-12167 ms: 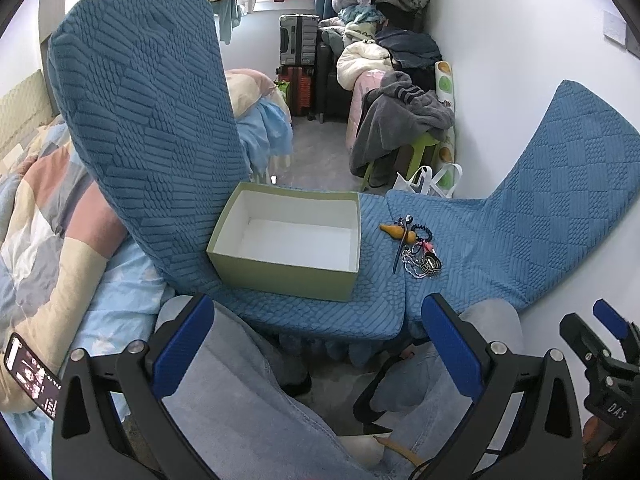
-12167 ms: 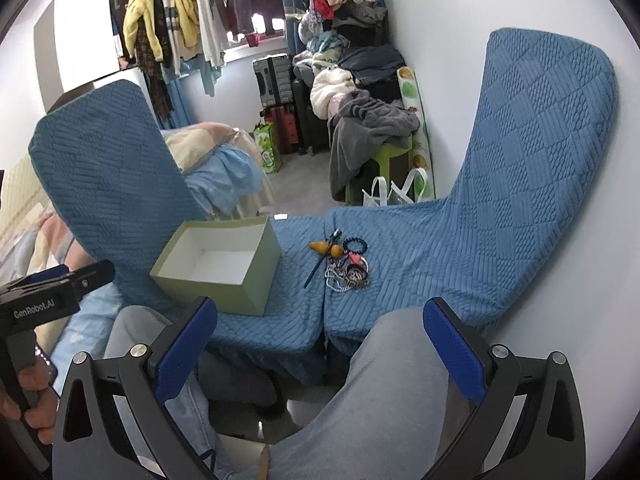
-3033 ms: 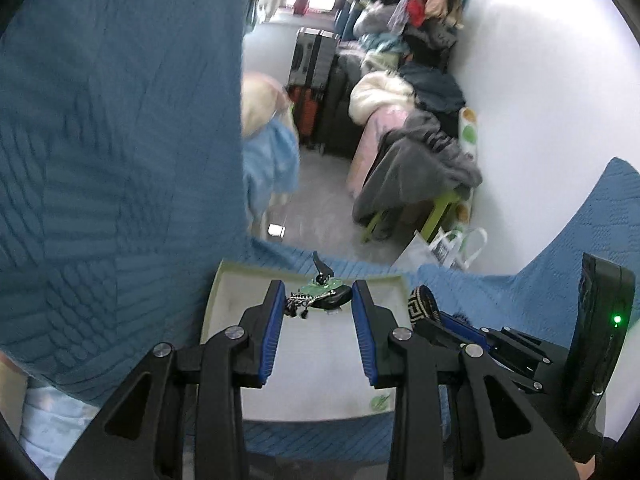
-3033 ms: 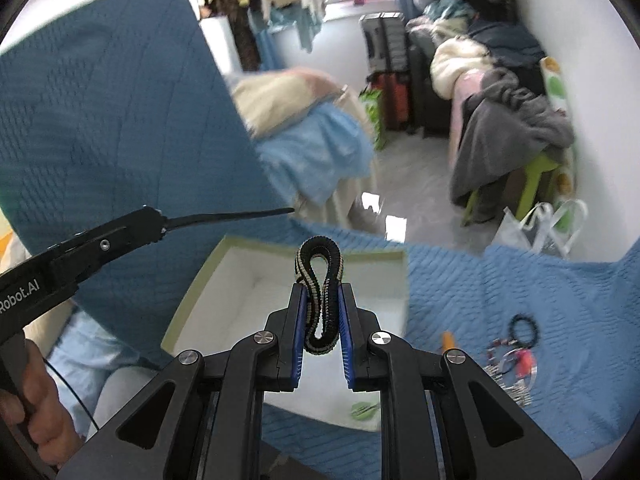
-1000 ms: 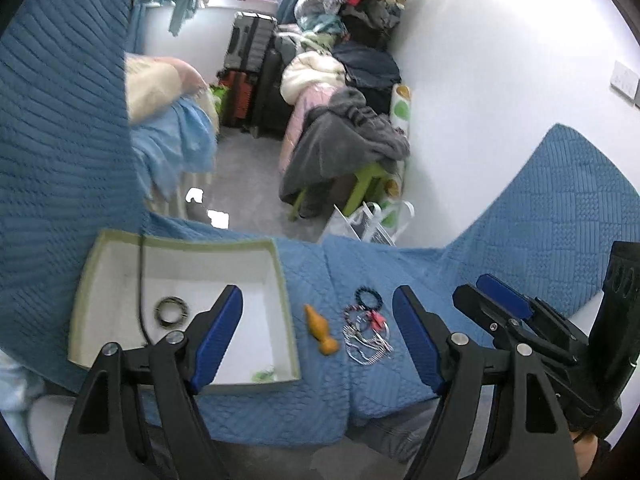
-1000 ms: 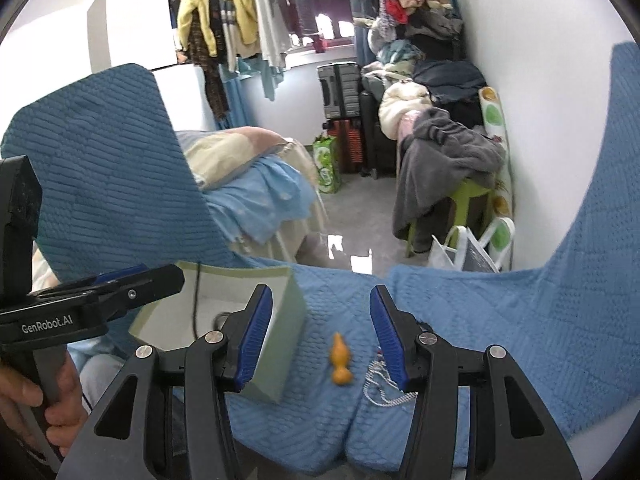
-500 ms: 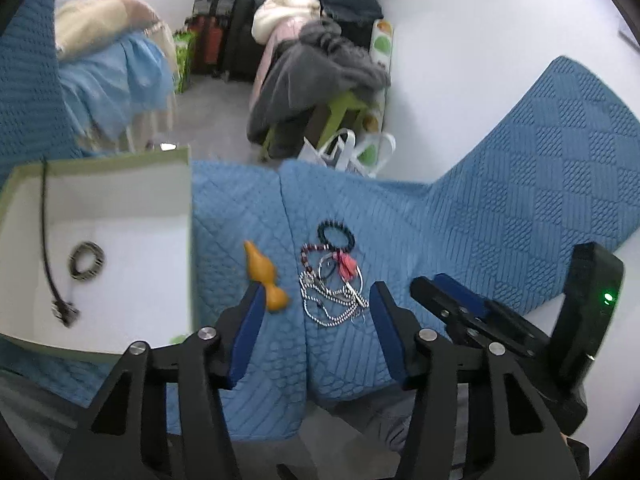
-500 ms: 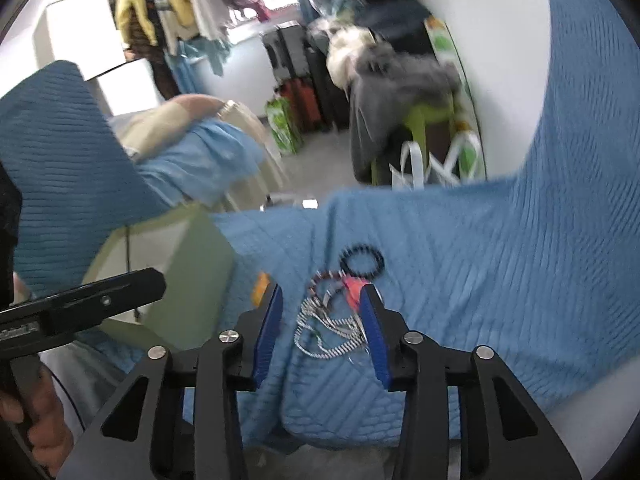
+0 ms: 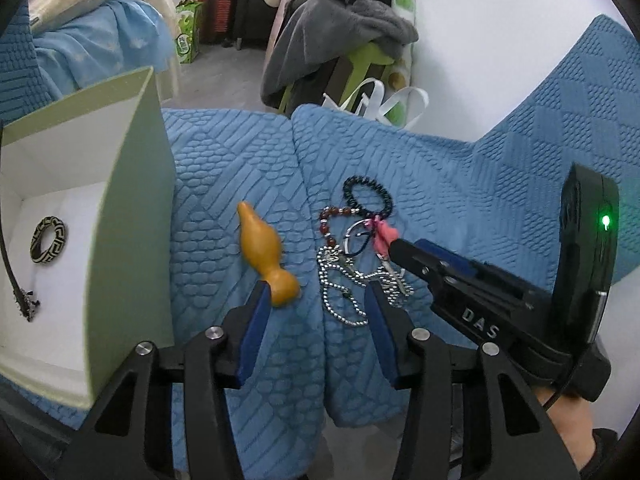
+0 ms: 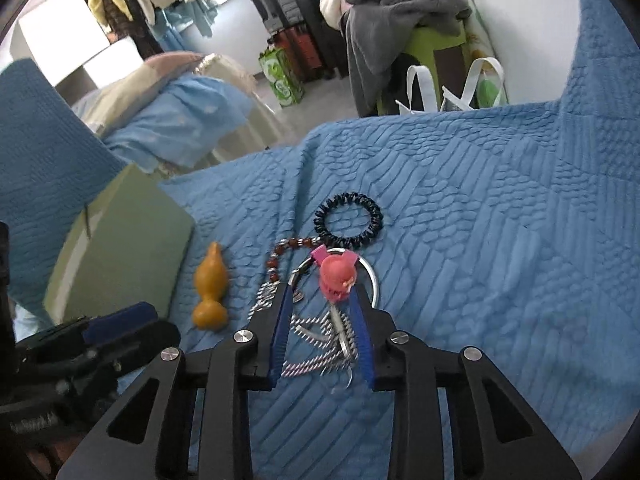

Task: Organize jewelry
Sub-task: 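Grasp the pink charm keychain with the right gripper while the left gripper grasps the orange gourd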

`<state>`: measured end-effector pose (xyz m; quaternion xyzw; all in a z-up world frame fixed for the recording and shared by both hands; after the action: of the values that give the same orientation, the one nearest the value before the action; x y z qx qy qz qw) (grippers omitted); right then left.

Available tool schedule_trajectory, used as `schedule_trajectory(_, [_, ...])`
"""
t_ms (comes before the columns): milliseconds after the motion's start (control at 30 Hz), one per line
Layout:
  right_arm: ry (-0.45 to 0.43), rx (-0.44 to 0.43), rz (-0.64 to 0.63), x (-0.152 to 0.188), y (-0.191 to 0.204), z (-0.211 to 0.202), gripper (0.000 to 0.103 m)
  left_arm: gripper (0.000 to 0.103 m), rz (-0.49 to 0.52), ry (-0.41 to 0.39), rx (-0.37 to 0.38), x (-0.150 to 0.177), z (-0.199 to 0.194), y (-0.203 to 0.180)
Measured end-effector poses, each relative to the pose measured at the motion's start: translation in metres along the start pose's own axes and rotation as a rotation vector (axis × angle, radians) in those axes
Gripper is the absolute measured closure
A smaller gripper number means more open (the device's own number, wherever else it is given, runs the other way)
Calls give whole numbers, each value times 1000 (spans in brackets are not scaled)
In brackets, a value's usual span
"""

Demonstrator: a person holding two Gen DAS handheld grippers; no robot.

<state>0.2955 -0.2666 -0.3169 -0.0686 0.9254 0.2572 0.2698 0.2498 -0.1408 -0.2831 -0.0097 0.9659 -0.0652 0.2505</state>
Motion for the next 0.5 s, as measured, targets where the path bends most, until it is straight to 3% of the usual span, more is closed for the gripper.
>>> schedule_trajectory(200, [36, 42, -44, -7, -2, 18, 77, 54, -16, 21, -75, 4, 23, 7])
schedule_trajectory(267, [44, 46, -41, -7, -3, 20, 83, 54, -43, 39, -74, 7, 29, 13])
schedule_trajectory(500, [33, 33, -8, -4, -4, 8, 88, 54, -78, 48, -74, 10, 38, 23])
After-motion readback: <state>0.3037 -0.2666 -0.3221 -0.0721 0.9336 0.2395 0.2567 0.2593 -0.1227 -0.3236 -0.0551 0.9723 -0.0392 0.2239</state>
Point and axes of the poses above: each gripper's, at about its wrist camera, not at the fingertips, and z roughly the way its jaws point, y to its left, x to its underside, the point moved 5 cm from there along z, roughly the way its jaws point, and after that the axes turned 9 degrees about -x, right-handed, at the moved point
